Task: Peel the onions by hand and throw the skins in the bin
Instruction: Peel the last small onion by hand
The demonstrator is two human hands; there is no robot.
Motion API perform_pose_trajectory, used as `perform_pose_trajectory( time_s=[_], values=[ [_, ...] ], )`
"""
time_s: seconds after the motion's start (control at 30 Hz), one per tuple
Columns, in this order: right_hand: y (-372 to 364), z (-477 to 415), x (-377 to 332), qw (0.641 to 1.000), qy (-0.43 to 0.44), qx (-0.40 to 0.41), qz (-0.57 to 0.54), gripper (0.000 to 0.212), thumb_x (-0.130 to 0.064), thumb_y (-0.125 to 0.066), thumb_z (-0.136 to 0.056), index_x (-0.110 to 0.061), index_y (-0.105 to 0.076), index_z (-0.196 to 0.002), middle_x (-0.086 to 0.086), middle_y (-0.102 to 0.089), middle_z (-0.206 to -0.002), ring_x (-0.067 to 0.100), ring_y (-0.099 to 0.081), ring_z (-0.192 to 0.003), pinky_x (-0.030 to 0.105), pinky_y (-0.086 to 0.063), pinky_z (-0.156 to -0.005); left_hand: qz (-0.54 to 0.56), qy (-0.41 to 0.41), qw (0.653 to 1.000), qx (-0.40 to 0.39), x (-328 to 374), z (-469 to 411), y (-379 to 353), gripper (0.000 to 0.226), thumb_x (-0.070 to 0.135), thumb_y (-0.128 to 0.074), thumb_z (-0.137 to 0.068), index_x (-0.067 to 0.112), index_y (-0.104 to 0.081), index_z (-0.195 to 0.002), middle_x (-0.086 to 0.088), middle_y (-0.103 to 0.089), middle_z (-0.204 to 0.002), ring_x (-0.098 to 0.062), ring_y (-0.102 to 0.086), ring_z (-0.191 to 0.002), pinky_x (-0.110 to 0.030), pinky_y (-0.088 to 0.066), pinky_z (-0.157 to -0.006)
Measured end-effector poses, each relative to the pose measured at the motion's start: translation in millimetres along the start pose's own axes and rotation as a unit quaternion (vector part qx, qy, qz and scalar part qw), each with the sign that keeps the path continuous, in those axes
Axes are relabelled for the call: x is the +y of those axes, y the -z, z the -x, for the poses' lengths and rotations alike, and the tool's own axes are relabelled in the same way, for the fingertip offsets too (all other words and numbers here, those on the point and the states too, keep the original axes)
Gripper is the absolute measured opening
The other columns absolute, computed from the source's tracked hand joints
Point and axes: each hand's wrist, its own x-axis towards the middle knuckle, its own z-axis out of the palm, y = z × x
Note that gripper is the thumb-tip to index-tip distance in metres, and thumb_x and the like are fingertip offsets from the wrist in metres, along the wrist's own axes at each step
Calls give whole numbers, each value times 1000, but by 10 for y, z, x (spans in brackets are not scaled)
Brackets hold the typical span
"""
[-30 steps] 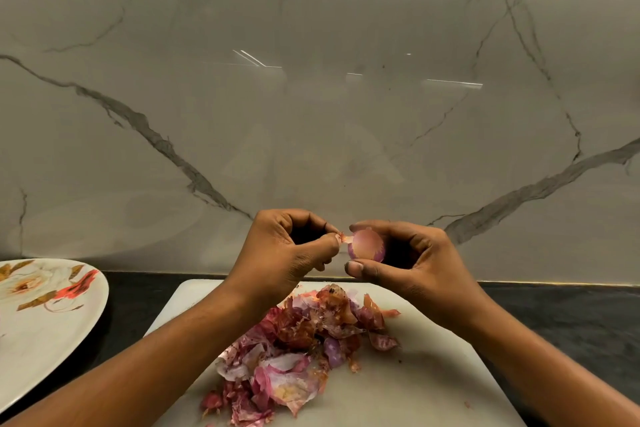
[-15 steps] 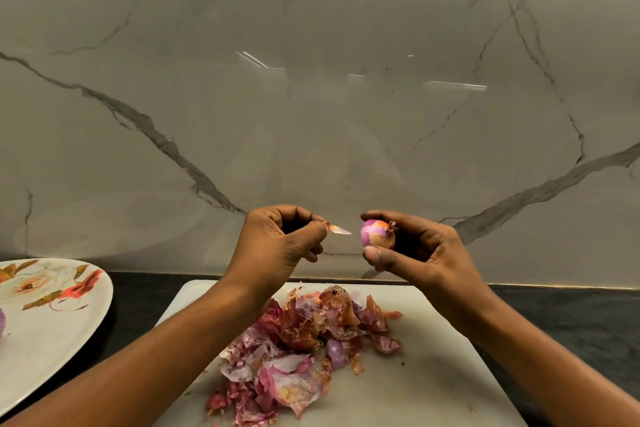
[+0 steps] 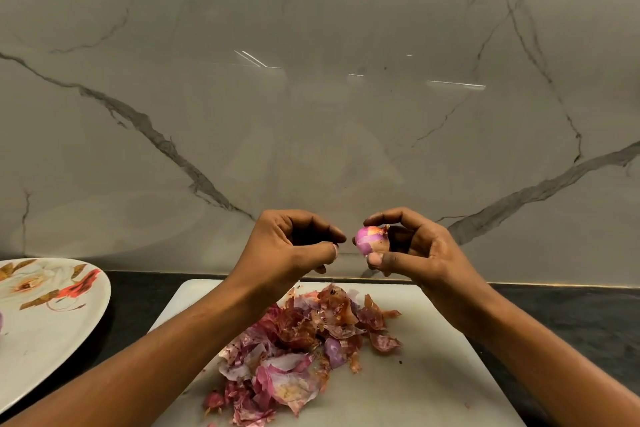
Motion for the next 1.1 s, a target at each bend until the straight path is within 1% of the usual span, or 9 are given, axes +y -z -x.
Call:
perform_pose_trajectory(
  time_s=[0.1, 0.2, 0.27, 0.33, 0.47, 0.63, 0.83, 1.0, 1.1],
  values=[
    [4, 11, 9, 1000, 6, -16, -4, 48, -14, -82, -77, -18, -72, -123, 7, -76, -114, 19, -73, -104, 22, -57, -82, -5, -8, 1000, -11, 0, 4, -11, 21, -10, -69, -91, 5, -83, -91, -11, -79, -82, -21, -71, -72, -31, -62, -65],
    [-7, 12, 24, 1000, 4, -27, 0, 47, -13, -81, -78, -19, -74, -124, 4, -77, -115, 18, -73, -107, 22, -58, -83, -13, -29, 999, -19, 11, 15, -18, 10, 4, -77, -91, 10, -84, -96, -5, -80, -84, -18, -72, -74, -30, -61, -65],
    [-12, 11, 28, 1000, 1, -28, 8, 49, -14, -81, -76, -20, -74, -125, 2, -78, -114, 17, -74, -106, 22, -58, -81, -15, -37, 999, -23, 11, 21, -19, 17, 17, -80, -86, 10, -83, -101, -3, -81, -88, -16, -73, -78, -28, -61, -65],
    [-18, 12, 22, 999, 2, -34, 14, 51, -14, -80, -76, -20, -73, -126, 0, -79, -115, 17, -74, -108, 22, -59, -82, -23, -37, 999, -29, 4, 16, -17, 24, 22, -80, -83, 11, -83, -104, -1, -81, -91, -16, -74, -80, -28, -60, -65],
    [-19, 18, 15, 999, 3, -47, 21, 51, -8, -85, -80, -19, -72, -128, 0, -78, -118, 19, -73, -113, 24, -59, -86, -36, -38, 998, -38, -11, 0, -16, 23, 21, -81, -83, 11, -84, -103, -1, -81, -91, -16, -74, -79, -31, -62, -66],
    [-27, 25, 48, 998, 10, -51, 44, 49, 5, -78, -85, -16, -72, -129, 1, -79, -117, 21, -75, -111, 25, -60, -85, -40, -31, 998, -40, -19, -7, -3, 15, 15, -82, -85, 9, -84, -99, -5, -80, -88, -25, -75, -79, -37, -64, -70],
    [-6, 30, 88, 996, 26, -64, 57, 51, 5, -80, -86, -15, -71, -132, 3, -77, -121, 25, -74, -112, 31, -61, -89, -33, -23, 998, -39, -16, 6, -4, 9, 5, -80, -88, 7, -84, -95, -6, -81, -86, -28, -77, -82, -38, -66, -74],
    [-6, 30, 96, 995, 26, -72, 58, 50, 4, -80, -86, -15, -71, -132, 3, -77, -122, 25, -74, -113, 29, -60, -88, -30, -16, 999, -30, -9, 17, -15, 9, 2, -80, -87, 7, -84, -93, -7, -81, -85, -28, -78, -80, -40, -66, -74],
    [4, 25, 90, 996, 24, -70, 46, 51, -2, -82, -83, -15, -71, -132, 3, -77, -121, 24, -74, -113, 27, -60, -87, -23, -17, 999, -27, -3, 21, -19, 10, 1, -79, -87, 9, -83, -92, -7, -81, -84, -27, -78, -79, -36, -66, -73]
  ],
)
